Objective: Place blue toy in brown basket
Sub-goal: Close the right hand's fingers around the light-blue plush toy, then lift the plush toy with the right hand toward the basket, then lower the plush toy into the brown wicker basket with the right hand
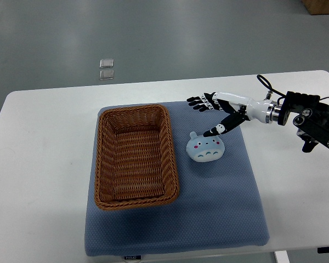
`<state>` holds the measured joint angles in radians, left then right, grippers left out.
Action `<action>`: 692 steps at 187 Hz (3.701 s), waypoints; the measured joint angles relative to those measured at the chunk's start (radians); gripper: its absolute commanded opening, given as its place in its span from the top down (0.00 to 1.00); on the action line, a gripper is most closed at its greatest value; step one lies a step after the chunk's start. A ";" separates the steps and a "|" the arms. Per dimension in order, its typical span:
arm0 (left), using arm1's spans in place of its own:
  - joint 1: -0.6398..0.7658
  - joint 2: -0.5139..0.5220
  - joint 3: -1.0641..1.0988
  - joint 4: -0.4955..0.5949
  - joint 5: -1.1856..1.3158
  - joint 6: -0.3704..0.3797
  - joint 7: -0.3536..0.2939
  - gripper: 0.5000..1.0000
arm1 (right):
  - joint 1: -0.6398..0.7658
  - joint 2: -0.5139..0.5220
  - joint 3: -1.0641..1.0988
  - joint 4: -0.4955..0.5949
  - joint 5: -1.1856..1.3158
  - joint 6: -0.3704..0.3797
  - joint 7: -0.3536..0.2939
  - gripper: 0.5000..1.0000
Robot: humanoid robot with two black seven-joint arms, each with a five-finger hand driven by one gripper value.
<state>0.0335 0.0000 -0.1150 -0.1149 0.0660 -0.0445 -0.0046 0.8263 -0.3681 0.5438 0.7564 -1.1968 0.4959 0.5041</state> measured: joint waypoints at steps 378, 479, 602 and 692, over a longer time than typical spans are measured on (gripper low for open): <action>0.000 0.000 0.000 0.001 0.000 0.000 0.000 0.00 | 0.098 -0.019 -0.205 0.043 -0.141 -0.255 0.107 1.00; 0.000 0.000 0.000 0.001 0.000 0.000 0.000 0.00 | 0.104 0.220 -0.162 0.108 -0.141 -0.347 0.107 1.00; 0.000 0.000 0.000 0.001 0.000 0.000 0.000 0.00 | 0.041 0.333 -0.180 0.081 -0.144 -0.334 0.010 0.23; 0.000 0.000 0.000 0.001 0.000 0.000 0.000 0.00 | 0.014 0.263 -0.157 0.046 0.005 -0.310 -0.016 0.18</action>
<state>0.0333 0.0000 -0.1150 -0.1136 0.0660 -0.0445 -0.0046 0.8399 -0.1053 0.3866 0.8023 -1.1913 0.1863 0.4885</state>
